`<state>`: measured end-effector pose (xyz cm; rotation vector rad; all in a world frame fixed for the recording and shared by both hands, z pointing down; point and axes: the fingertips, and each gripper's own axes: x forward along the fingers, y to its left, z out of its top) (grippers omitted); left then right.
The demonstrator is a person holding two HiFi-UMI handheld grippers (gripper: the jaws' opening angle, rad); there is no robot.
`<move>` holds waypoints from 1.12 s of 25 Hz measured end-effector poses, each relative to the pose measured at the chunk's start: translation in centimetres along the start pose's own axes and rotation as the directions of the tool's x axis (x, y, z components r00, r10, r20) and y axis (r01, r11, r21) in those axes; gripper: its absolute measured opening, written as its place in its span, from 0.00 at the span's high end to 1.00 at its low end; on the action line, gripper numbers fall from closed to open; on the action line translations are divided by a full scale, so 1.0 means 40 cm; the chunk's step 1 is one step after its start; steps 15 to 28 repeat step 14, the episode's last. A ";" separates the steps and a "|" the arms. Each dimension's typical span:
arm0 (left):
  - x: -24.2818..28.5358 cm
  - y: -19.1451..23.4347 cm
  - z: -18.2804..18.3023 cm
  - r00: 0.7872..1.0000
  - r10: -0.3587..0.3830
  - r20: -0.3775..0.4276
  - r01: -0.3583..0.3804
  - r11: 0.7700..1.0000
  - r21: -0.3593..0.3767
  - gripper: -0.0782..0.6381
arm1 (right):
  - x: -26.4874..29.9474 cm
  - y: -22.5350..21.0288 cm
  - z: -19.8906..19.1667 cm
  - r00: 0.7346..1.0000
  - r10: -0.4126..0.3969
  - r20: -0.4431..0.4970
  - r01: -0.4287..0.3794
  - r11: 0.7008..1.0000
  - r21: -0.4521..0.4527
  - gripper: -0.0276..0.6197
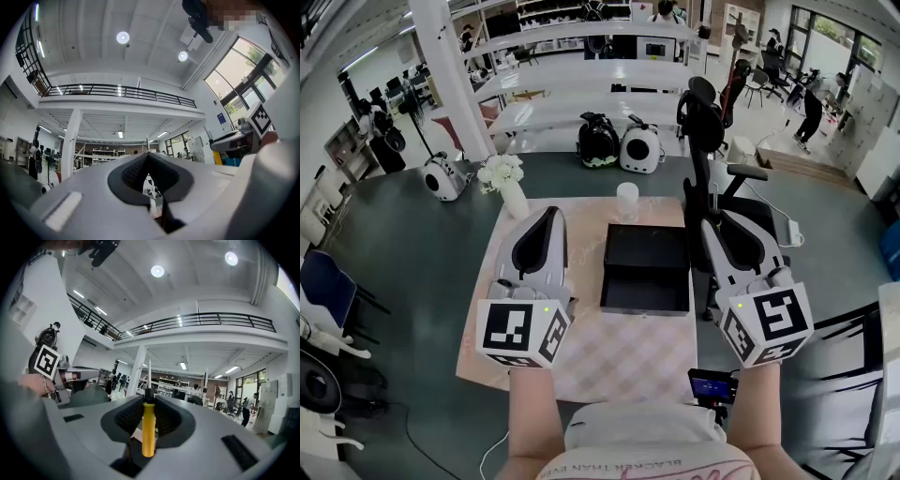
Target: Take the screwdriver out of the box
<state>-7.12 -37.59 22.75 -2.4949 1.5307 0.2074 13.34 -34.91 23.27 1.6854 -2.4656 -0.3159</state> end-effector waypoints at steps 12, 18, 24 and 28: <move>-0.018 0.012 0.034 0.999 0.023 0.031 -0.023 1.000 0.000 0.88 | -0.022 -0.005 0.059 0.998 -0.029 0.057 0.030 1.000 -0.003 0.83; -0.022 0.014 0.045 0.999 0.028 0.038 -0.028 1.000 0.002 0.88 | -0.027 -0.006 0.066 0.997 -0.032 0.063 0.032 0.999 -0.001 0.83; -0.022 0.014 0.045 0.999 0.028 0.038 -0.028 1.000 0.002 0.88 | -0.027 -0.006 0.066 0.997 -0.032 0.063 0.032 0.999 -0.001 0.83; -0.022 0.014 0.045 0.999 0.028 0.038 -0.028 1.000 0.002 0.88 | -0.027 -0.006 0.066 0.997 -0.032 0.063 0.032 0.999 -0.001 0.83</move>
